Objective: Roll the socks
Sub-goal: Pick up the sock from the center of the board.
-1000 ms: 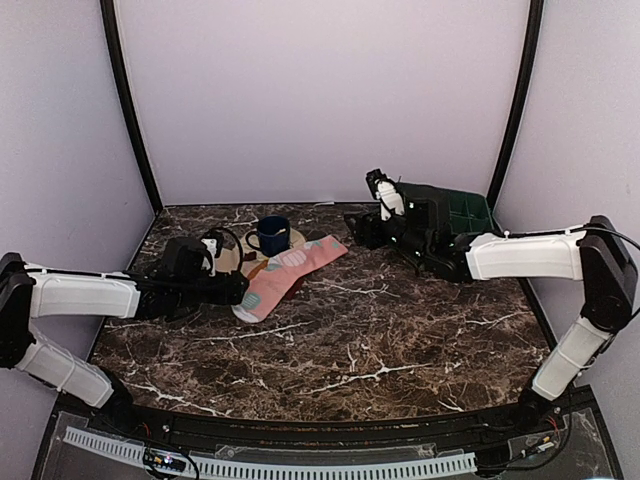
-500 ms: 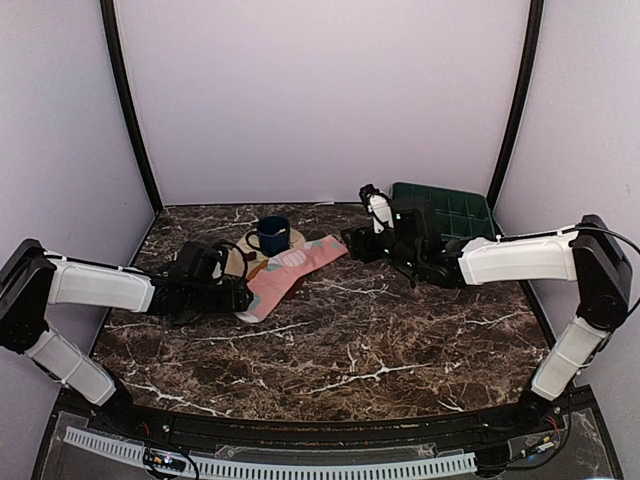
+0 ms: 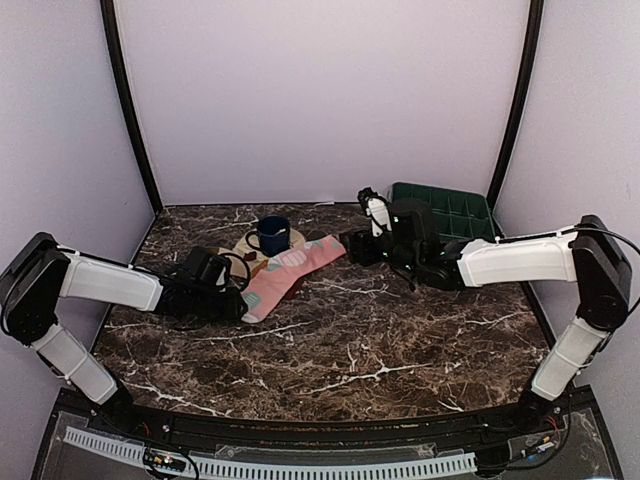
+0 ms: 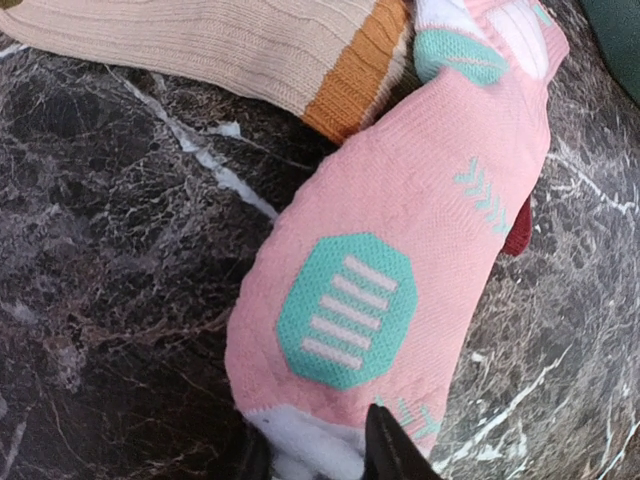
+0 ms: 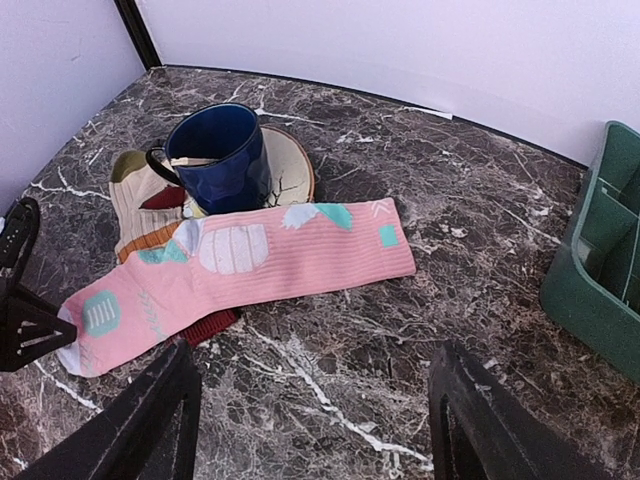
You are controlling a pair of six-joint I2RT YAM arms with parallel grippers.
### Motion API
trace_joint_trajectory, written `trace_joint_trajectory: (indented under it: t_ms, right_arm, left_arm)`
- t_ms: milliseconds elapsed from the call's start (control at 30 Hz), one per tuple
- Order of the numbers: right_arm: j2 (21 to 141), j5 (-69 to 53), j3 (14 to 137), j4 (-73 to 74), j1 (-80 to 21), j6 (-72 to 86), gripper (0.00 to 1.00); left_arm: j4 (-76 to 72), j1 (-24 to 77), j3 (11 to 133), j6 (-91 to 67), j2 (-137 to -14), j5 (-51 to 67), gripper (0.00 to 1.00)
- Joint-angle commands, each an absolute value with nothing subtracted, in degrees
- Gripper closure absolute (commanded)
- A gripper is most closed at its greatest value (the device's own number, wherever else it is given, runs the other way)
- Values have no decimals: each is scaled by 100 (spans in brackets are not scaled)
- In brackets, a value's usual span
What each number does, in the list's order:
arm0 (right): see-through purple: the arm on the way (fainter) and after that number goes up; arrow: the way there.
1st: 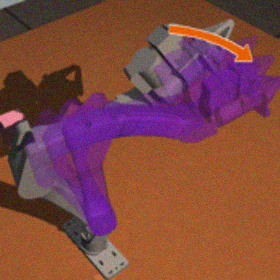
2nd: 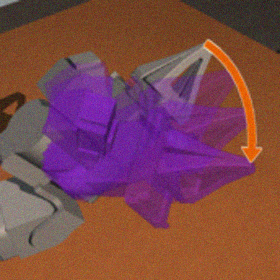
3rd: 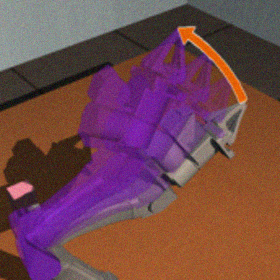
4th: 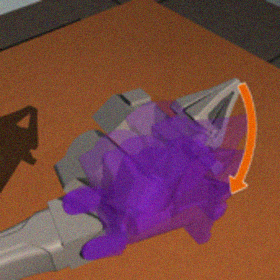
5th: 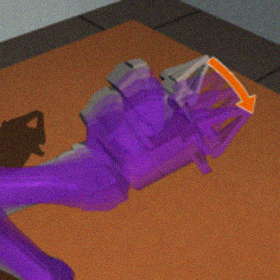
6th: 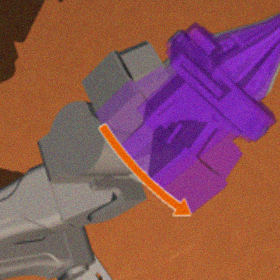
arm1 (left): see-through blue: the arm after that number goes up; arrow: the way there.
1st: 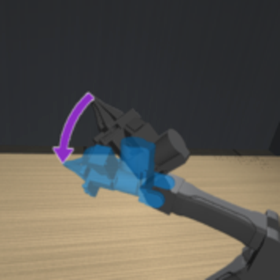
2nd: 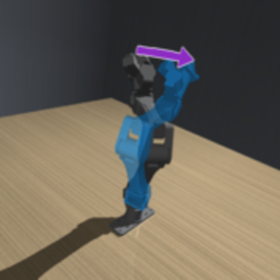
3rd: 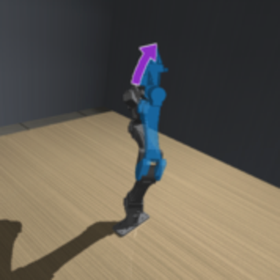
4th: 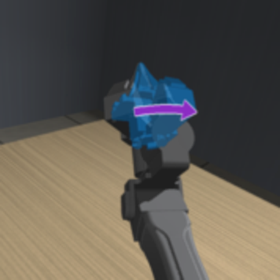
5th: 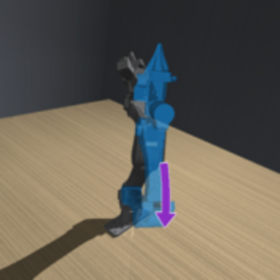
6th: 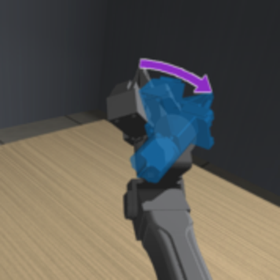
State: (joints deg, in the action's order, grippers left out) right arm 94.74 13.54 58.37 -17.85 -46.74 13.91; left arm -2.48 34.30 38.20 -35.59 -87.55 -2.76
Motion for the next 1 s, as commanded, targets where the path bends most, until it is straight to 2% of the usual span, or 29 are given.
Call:
trace_joint_trajectory:
  t_ms: [0, 133, 267, 433, 567, 967]
  right_arm:
    - [9571, 1397, 5792, -1906, -4739, 1434, 28]
    - [9580, 1394, 5801, -1907, -4749, 1431, 29]
    - [9559, 1401, 5795, -1907, -4755, 1433, 29]
    - [9518, 1482, 5772, -1916, -4757, 1417, 29]
    - [9497, 1554, 5757, -1901, -4766, 1432, 29]
    - [9236, 1892, 5422, -1817, -4772, 1562, 29]
  left_arm:
    - [-63, 3454, 3946, -3534, -8801, -181, 77]
    - [34, 3456, 3970, -3478, -8725, -131, 91]
    - [233, 3459, 3987, -3341, -8443, -138, 100]
    - [399, 3481, 4042, -3029, -7967, -50, 100]
    - [199, 3494, 4142, -2485, -7620, 678, 100]
    - [1066, 3900, 5079, -1287, -7608, 1828, 100]
